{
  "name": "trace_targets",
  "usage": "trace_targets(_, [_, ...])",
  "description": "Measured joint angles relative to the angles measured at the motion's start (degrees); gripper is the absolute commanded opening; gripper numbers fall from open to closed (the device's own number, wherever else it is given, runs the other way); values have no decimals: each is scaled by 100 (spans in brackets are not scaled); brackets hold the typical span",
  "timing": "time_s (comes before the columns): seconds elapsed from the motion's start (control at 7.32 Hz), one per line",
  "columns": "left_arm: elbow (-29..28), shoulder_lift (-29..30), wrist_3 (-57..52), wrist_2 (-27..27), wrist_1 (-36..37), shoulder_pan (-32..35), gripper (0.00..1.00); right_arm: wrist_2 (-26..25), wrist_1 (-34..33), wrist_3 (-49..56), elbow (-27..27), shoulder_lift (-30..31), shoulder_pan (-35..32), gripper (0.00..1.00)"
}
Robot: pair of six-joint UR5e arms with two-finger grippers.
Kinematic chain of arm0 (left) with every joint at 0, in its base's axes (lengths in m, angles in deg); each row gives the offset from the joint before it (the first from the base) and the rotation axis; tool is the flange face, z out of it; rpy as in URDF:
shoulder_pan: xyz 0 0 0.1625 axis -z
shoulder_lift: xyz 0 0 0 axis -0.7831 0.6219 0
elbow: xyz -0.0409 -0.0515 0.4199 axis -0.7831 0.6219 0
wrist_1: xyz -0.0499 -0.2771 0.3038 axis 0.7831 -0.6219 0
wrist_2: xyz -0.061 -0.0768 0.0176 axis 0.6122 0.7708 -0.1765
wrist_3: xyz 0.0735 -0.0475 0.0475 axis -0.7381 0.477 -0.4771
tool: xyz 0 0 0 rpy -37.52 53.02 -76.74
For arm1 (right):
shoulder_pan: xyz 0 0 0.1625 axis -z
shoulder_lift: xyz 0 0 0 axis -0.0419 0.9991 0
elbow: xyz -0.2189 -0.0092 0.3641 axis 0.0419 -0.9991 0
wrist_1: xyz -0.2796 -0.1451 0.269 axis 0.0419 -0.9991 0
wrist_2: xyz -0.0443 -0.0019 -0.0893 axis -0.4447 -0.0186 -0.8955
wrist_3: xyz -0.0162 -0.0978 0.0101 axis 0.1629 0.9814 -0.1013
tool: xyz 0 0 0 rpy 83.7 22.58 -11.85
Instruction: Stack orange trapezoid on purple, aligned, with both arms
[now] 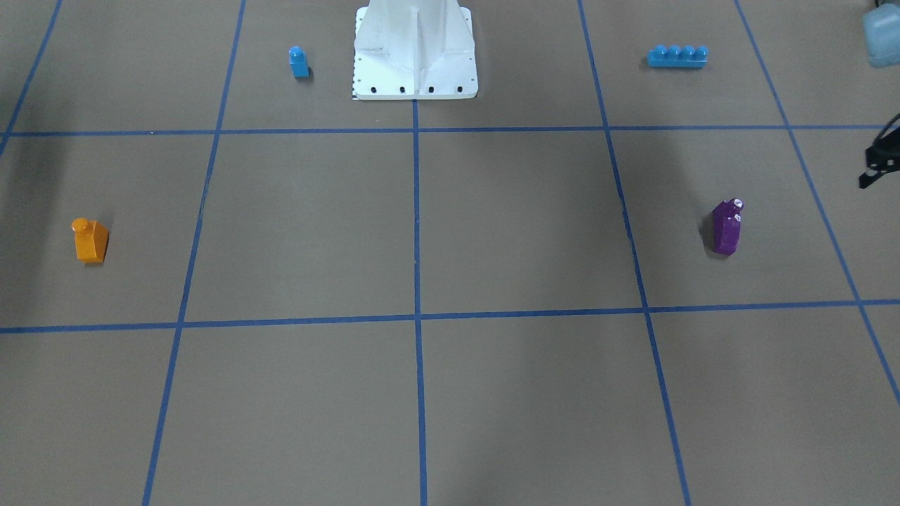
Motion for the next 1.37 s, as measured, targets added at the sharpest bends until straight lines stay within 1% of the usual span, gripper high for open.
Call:
trace_targets(0.14, [22,51,601,9,-193,-419,100,14,-6,-18,26,-84,9,100])
trace_targets(0.41, [-65,-84,1621,-110,-836,-949,100,7,-4,-61,-1,-108,32,100])
trace_targets(0.55, [-144,-179,1923,-262,-1162,-1144,100,4,0,-70,-1,-109,39,100])
trace_targets(0.68, [-245,-255,2276,-550,-1492,-1420,100,3,2,-87,6,-110,41,100])
trace_targets(0.82, [-387,-317,2506,-864,-1804,-1665,100,3,3,-113,11,-120,44,100])
trace_targets(0.96, [-616,-347,2633,-1056,-2130,-1821,100,3,3,-129,20,-134,44,100])
trace_targets(1.23, [-989,-354,2721,-1133,-2576,-2036,100,2,3,-137,32,-143,45,100])
trace_targets(1.37, [-1049,-354,2735,-1111,-2649,-2117,100,2,3,-137,34,-145,45,100])
